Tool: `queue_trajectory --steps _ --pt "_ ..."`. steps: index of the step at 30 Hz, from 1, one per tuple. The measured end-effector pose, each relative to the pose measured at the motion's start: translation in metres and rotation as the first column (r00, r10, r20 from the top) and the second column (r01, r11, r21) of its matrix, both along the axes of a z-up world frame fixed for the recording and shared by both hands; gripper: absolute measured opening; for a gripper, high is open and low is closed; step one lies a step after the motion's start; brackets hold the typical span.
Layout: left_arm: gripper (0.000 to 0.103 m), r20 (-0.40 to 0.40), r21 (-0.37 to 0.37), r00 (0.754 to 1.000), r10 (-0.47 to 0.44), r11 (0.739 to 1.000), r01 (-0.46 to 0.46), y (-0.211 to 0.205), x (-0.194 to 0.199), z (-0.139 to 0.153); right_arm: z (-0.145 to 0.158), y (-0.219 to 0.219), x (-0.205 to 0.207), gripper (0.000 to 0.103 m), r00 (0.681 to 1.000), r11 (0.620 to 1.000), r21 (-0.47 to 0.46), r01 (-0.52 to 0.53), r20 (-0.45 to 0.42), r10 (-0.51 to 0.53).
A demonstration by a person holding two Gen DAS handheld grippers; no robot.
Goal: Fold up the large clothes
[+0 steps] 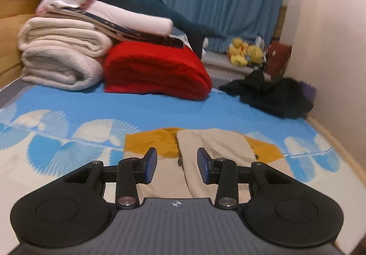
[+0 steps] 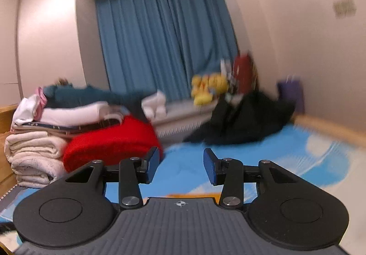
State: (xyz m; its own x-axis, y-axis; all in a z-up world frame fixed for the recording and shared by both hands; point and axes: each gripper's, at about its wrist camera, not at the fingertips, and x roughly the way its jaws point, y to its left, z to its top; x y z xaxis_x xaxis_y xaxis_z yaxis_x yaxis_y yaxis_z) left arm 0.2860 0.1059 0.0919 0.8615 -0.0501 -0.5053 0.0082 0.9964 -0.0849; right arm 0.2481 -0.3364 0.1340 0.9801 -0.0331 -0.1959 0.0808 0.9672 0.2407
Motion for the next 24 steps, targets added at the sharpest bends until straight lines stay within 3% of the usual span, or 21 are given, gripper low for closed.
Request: queue_trajectory --steps 4,7,10,12,14,16,18,20,24 --pt "0.042 0.02 0.026 1.0 0.009 1.0 -0.01 0.018 -0.096 0.012 0.025 -0.021 -0.095 0.045 0.999 0.997 -0.074 0.023 0.039 -0.02" --pt "0.03 0.032 0.043 0.999 0.021 0.999 -0.022 0.029 -0.156 0.0 0.024 -0.043 -0.163 0.045 0.997 0.994 -0.09 0.066 0.033 -0.064" --pt "0.019 -0.014 0.006 0.997 0.075 0.997 -0.074 0.041 -0.197 -0.015 0.009 -0.055 -0.219 0.044 0.993 0.99 -0.074 0.117 0.007 -0.116" --pt "0.019 -0.003 -0.002 0.997 0.071 0.997 -0.071 0.043 -0.213 -0.02 -0.012 -0.058 -0.248 0.027 0.99 0.987 -0.072 0.142 -0.009 -0.143" --pt "0.019 -0.024 0.026 0.997 0.074 0.997 -0.074 0.042 -0.22 -0.023 -0.038 -0.056 -0.265 0.022 0.986 0.985 -0.068 0.158 -0.05 -0.162" --pt "0.019 -0.045 0.009 0.996 0.071 0.997 -0.07 0.045 -0.222 -0.024 -0.045 -0.056 -0.267 0.019 0.977 0.985 -0.051 0.166 -0.125 -0.171" --pt "0.019 -0.08 -0.017 0.993 0.081 0.996 -0.083 0.048 -0.218 -0.023 -0.043 -0.054 -0.271 0.019 0.988 0.99 -0.048 0.13 -0.083 -0.134" --pt "0.019 -0.096 -0.054 0.992 0.078 0.995 -0.083 0.053 -0.217 -0.023 -0.054 -0.055 -0.27 0.02 0.985 0.987 -0.081 0.137 -0.099 -0.145" --pt "0.019 -0.153 -0.076 0.985 0.081 0.993 -0.093 0.062 -0.207 -0.059 -0.089 -0.068 -0.248 0.022 0.956 0.983 0.022 0.18 -0.238 -0.17"
